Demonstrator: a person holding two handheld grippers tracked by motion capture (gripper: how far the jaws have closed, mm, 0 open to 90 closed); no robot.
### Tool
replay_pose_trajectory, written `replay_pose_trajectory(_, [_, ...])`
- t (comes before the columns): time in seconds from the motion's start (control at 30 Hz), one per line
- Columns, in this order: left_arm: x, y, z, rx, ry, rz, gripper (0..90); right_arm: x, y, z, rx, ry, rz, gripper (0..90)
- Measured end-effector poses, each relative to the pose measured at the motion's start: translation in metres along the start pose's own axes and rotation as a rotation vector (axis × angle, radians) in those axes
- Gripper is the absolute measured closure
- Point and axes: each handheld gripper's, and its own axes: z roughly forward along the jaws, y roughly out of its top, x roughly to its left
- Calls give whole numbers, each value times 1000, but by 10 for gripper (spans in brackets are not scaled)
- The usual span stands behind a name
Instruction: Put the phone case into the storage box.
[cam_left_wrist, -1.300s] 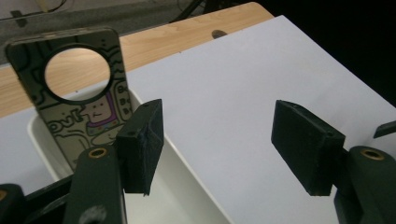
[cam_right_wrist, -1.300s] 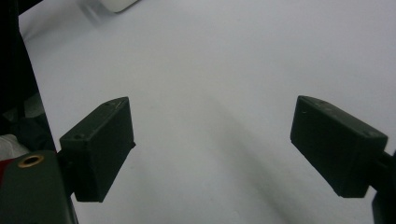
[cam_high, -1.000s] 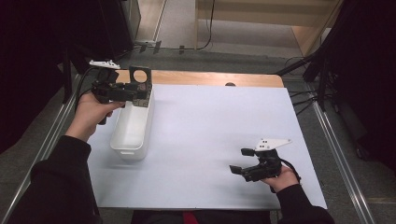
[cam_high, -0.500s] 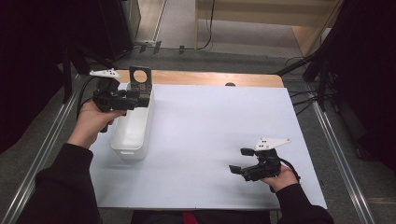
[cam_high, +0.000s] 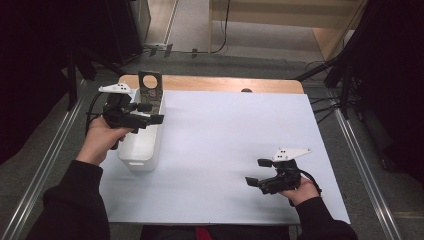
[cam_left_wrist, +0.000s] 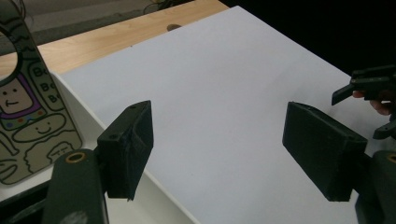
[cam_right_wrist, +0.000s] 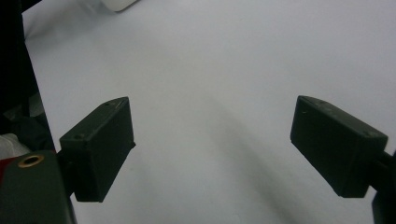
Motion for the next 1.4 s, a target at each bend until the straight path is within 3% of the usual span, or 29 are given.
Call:
replay_pose_trajectory(0.53, [-24, -18, 8, 0, -30, 50, 245, 0, 0, 0, -1, 2, -1, 126])
replay_pose_trajectory(1.4, [-47, -54, 7, -24, -32, 108, 245, 2, 0, -1, 4, 6, -4, 126])
